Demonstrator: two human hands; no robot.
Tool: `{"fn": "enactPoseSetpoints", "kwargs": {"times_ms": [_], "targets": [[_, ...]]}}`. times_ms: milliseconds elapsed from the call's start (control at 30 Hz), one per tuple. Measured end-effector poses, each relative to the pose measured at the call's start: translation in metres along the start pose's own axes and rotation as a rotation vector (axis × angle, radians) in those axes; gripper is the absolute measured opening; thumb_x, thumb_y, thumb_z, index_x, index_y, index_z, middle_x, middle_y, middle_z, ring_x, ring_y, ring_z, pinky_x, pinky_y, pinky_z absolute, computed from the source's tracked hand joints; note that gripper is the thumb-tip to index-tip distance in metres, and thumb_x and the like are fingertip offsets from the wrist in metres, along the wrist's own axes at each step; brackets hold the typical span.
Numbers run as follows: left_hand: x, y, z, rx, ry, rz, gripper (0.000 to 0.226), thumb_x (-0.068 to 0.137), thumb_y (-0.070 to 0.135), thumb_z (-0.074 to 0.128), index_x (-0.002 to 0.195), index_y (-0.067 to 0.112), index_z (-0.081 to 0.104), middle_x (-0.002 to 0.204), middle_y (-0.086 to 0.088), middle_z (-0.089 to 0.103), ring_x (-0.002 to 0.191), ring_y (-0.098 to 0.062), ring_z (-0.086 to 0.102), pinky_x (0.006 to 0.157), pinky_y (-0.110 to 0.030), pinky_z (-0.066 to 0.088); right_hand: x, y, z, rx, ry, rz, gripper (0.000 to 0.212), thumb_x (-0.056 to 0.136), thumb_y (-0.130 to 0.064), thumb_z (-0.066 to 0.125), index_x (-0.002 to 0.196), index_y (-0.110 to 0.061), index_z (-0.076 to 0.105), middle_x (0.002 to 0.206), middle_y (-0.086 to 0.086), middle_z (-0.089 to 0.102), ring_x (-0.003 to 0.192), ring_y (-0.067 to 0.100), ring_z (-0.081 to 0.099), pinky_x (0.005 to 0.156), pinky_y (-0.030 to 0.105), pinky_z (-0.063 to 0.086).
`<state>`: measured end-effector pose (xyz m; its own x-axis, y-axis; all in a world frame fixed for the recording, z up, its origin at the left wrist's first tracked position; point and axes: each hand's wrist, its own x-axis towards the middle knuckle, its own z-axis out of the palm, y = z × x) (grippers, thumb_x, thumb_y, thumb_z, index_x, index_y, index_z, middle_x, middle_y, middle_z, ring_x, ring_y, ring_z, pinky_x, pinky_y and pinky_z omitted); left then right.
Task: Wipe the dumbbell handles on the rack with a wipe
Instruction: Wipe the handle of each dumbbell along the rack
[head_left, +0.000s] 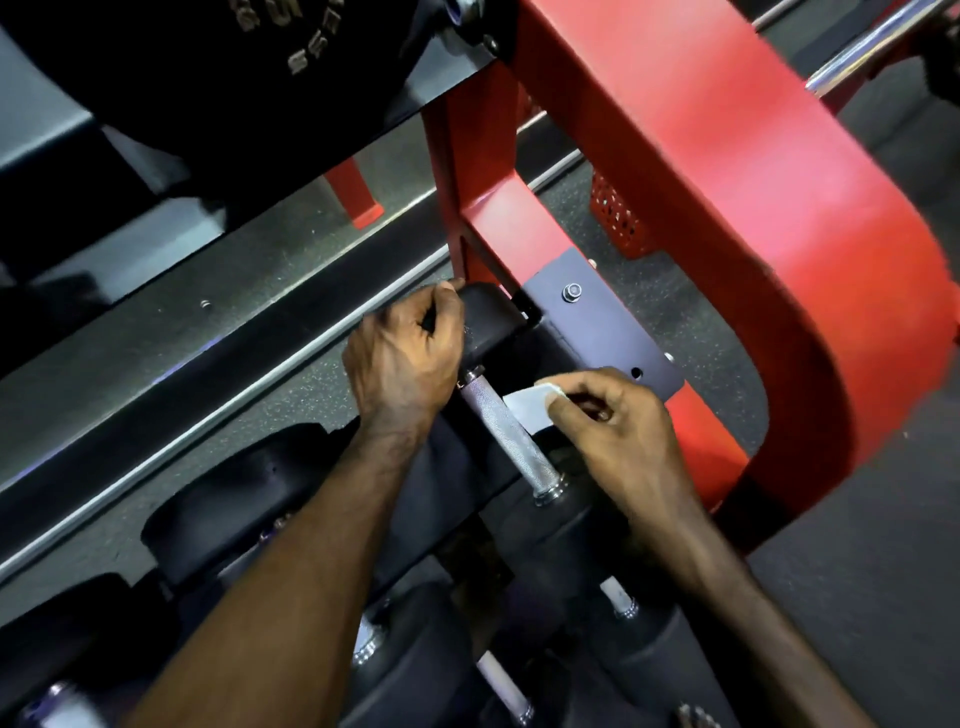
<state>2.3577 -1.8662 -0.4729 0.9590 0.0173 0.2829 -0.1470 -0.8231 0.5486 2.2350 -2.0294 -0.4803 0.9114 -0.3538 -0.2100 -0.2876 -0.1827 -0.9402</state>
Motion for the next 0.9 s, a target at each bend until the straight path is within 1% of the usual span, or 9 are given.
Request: {"fn": "enactPoseSetpoints", "kwargs": {"times_ms": [67, 133, 233, 333, 433, 567, 667, 767, 900], "targets": [[0.001, 0.003, 0.002, -0.016, -0.009, -0.036, 0.065, 0.095, 0.061, 0.028, 0.125, 0.033, 0.079, 0.101, -0.016, 0.078, 0.094, -0.041, 0.070, 0.079, -0.043, 0.055, -0.010, 0.000, -0.007, 0.154, 0.009, 0.029, 0.019, 0.095, -0.007, 0.071, 0.100, -0.023, 0.081, 0.099, -0.007, 0.076, 0.086, 0.009, 0.071, 0.084, 0.029, 0.058], [-0.006, 0.004, 0.003, -0.082, 0.005, -0.083, 0.063, 0.098, 0.060, 0.030, 0.139, 0.034, 0.071, 0.117, -0.016, 0.077, 0.106, -0.036, 0.071, 0.086, -0.041, 0.055, -0.025, -0.003, -0.016, 0.346, -0.018, 0.066, 0.018, 0.097, -0.006, 0.069, 0.108, -0.018, 0.078, 0.091, -0.007, 0.075, 0.085, 0.010, 0.069, 0.074, 0.027, 0.060], [-0.039, 0.018, -0.009, -0.226, 0.129, -0.106, 0.052, 0.106, 0.046, 0.049, 0.152, 0.025, 0.059, 0.141, -0.007, 0.066, 0.131, -0.022, 0.060, 0.106, -0.030, 0.046, -0.048, 0.001, -0.035, 0.472, -0.069, 0.051, 0.021, 0.097, -0.004, 0.069, 0.116, -0.012, 0.071, 0.084, -0.004, 0.070, 0.081, 0.010, 0.066, 0.067, 0.025, 0.060], [-0.114, 0.039, -0.028, -0.376, 0.286, -0.085, 0.027, 0.108, 0.028, 0.061, 0.127, 0.015, 0.075, 0.120, 0.000, 0.074, 0.113, -0.018, 0.069, 0.101, -0.038, 0.055, -0.078, 0.018, -0.060, 0.532, -0.187, 0.039, 0.023, 0.096, -0.003, 0.069, 0.119, -0.007, 0.068, 0.087, 0.002, 0.070, 0.080, 0.014, 0.067, 0.066, 0.028, 0.059], [-0.201, 0.067, -0.034, -0.714, 0.053, -0.352, 0.021, 0.105, 0.033, 0.065, 0.108, 0.019, 0.079, 0.096, -0.004, 0.081, 0.087, -0.015, 0.074, 0.084, -0.037, 0.060, -0.106, 0.043, -0.083, 0.533, -0.279, 0.050, 0.022, 0.096, -0.002, 0.069, 0.118, -0.004, 0.066, 0.090, 0.008, 0.071, 0.079, 0.016, 0.066, 0.063, 0.026, 0.058], [-0.302, 0.084, -0.021, -0.955, -0.169, -0.715, 0.043, 0.090, 0.049, 0.063, 0.113, 0.018, 0.081, 0.104, -0.009, 0.082, 0.092, -0.024, 0.078, 0.081, -0.037, 0.062, -0.136, 0.092, -0.103, 0.475, -0.356, 0.088, 0.023, 0.095, -0.001, 0.069, 0.118, -0.004, 0.066, 0.091, 0.011, 0.072, 0.081, 0.016, 0.067, 0.063, 0.028, 0.057], [-0.362, 0.080, 0.007, -0.947, -0.156, -0.784, 0.028, 0.095, 0.035, 0.070, 0.111, 0.016, 0.083, 0.105, -0.009, 0.082, 0.099, -0.030, 0.078, 0.085, -0.043, 0.064, -0.153, 0.144, -0.112, 0.378, -0.414, 0.142, 0.025, 0.096, 0.000, 0.068, 0.118, -0.010, 0.071, 0.098, 0.012, 0.078, 0.083, 0.016, 0.070, 0.067, 0.028, 0.058], [-0.411, 0.064, 0.051, -0.889, -0.129, -0.822, 0.014, 0.099, 0.009, 0.070, 0.100, 0.013, 0.084, 0.097, -0.005, 0.083, 0.086, -0.015, 0.075, 0.072, -0.025, 0.062, -0.160, 0.206, -0.113, 0.240, -0.536, 0.180, 0.022, 0.093, -0.001, 0.073, 0.112, -0.012, 0.076, 0.098, 0.017, 0.078, 0.083, 0.022, 0.070, 0.069, 0.034, 0.060], [-0.453, 0.029, 0.113, -0.832, -0.184, -0.823, 0.013, 0.099, 0.012, 0.072, 0.102, 0.016, 0.084, 0.098, 0.000, 0.083, 0.092, -0.013, 0.077, 0.080, -0.029, 0.063, -0.154, 0.283, -0.109, 0.139, -0.586, 0.214, 0.012, 0.091, -0.002, 0.075, 0.103, -0.003, 0.076, 0.091, 0.019, 0.079, 0.078, 0.024, 0.074, 0.065, 0.029, 0.061]]}}
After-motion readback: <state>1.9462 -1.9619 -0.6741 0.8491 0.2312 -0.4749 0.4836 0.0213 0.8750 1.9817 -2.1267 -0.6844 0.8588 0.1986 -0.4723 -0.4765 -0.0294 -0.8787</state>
